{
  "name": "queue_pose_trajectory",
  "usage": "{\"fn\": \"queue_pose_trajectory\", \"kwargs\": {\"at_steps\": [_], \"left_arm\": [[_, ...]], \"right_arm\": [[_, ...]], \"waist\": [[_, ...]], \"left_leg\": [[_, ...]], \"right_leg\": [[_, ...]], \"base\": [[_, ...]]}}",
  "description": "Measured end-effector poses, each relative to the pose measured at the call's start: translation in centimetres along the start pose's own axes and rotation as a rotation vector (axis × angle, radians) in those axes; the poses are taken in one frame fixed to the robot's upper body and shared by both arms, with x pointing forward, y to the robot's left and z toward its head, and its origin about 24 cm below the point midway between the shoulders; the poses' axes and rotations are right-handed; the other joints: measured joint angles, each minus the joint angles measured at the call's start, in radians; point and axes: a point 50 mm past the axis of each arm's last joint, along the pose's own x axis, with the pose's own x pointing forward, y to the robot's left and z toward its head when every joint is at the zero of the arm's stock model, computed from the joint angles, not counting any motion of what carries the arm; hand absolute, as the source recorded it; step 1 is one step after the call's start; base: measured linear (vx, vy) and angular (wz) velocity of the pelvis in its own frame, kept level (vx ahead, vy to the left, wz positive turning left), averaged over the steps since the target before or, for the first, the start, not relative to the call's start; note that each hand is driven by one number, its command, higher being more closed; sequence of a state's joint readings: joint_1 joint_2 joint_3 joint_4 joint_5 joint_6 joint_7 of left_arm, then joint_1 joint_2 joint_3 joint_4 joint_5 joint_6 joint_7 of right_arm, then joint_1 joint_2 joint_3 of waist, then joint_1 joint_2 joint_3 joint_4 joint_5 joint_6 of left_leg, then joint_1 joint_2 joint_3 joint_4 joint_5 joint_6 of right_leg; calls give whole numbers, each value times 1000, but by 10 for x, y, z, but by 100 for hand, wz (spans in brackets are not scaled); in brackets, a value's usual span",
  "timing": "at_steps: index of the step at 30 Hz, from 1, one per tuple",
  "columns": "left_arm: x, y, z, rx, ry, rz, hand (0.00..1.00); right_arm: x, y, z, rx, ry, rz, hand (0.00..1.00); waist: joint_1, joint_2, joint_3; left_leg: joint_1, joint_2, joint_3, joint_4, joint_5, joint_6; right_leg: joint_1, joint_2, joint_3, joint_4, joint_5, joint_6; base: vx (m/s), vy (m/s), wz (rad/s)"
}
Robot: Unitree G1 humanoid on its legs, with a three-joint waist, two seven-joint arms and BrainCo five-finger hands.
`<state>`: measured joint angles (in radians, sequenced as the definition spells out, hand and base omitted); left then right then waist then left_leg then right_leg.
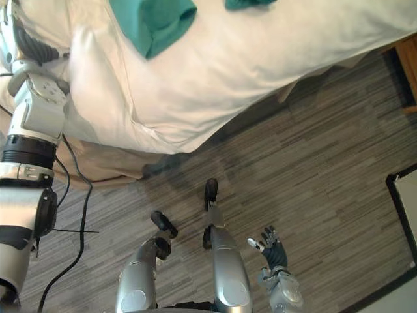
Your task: Tidy the bed and pick cloth on bed and put in laundry
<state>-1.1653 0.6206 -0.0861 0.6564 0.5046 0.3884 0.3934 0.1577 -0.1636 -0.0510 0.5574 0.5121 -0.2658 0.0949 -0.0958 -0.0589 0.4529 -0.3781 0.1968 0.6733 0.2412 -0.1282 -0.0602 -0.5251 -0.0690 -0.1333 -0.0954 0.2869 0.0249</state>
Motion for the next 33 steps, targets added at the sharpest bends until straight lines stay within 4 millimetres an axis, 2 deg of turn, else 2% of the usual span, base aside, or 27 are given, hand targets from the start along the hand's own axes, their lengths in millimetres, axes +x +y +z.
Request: {"fn": "queue_pose_trajectory", "kwargs": {"at_steps": [5, 12, 17, 20, 23, 26, 27, 29, 31, 32, 33], "left_arm": [[3, 12, 4, 57, -51, 40, 100], [8, 16, -3, 140, -50, -58, 100], [7, 9, -3, 128, -69, -155, 100], [-1, -4, -8, 83, -92, -223, 100], [-13, -20, -13, 72, -147, -285, 100], [-31, -35, -30, 21, -139, -364, 100], [-45, -44, -45, 12, -117, -399, 100], [-58, -50, -63, 7, -93, -433, 100], [-82, -53, -94, -34, -42, -480, 100], [-88, -54, -100, -44, -33, -493, 0], [-100, -53, -114, -63, -17, -513, 0]], "right_arm": [[3, 3, 11, 10, -45, 22, 0], [3, -7, 15, 9, -60, -4, 0], [1, -13, 11, -4, -39, -27, 0], [1, -13, 8, -23, -14, -45, 0], [0, -13, 0, -29, 42, -90, 0], [-2, -11, -12, -43, 119, -125, 0], [-4, -9, -20, -62, 173, -142, 0], [-6, -9, -25, -82, 206, -152, 0], [-9, -9, -34, -111, 260, -178, 0], [-11, -11, -37, -114, 273, -185, 0], [-15, -14, -42, -121, 306, -203, 0]], "waist": [[-2, 1, 0], [-10, 3, -1], [-6, 10, -4], [2, 12, -5], [9, 32, -18], [33, 66, -45], [53, 78, -64], [62, 87, -75], [83, 83, -115], [90, 84, -117], [98, 83, -127]], "left_leg": [[-47, 12, 10, 54, -30, 9], [-54, 19, 18, 91, -49, 17], [-39, 20, 3, 106, -53, 20], [8, 13, -7, 102, -54, 21], [45, -4, -33, 85, -51, 26], [56, -9, -54, 76, -50, 28], [68, -8, -63, 69, -47, 26], [90, -8, -80, 57, -42, 22], [125, -8, -93, 34, -35, 15], [140, -9, -98, 29, -35, 14], [167, -10, -111, 16, -33, 12]], "right_leg": [[-34, -2, 35, 0, 8, 4], [-34, -6, 51, 0, 9, 4], [-4, -13, 37, 0, 9, 5], [49, -20, 26, 0, 6, 1], [98, -37, -8, -1, -11, -12], [122, -43, -42, -1, -27, -15], [138, -40, -53, -1, -32, -20], [167, -39, -74, -1, -39, -21], [203, -35, -96, -1, -50, -25], [220, -34, -101, -1, -57, -21], [250, -34, -113, -2, -67, -19]], "base": [[-5, 30, -7], [13, 3, -3], [31, 6, 5], [32, 23, 12], [18, 37, 26], [24, 29, 21], [57, 20, 21], [57, 12, 21], [79, 24, 19], [70, 35, 21], [50, 35, 27]]}}
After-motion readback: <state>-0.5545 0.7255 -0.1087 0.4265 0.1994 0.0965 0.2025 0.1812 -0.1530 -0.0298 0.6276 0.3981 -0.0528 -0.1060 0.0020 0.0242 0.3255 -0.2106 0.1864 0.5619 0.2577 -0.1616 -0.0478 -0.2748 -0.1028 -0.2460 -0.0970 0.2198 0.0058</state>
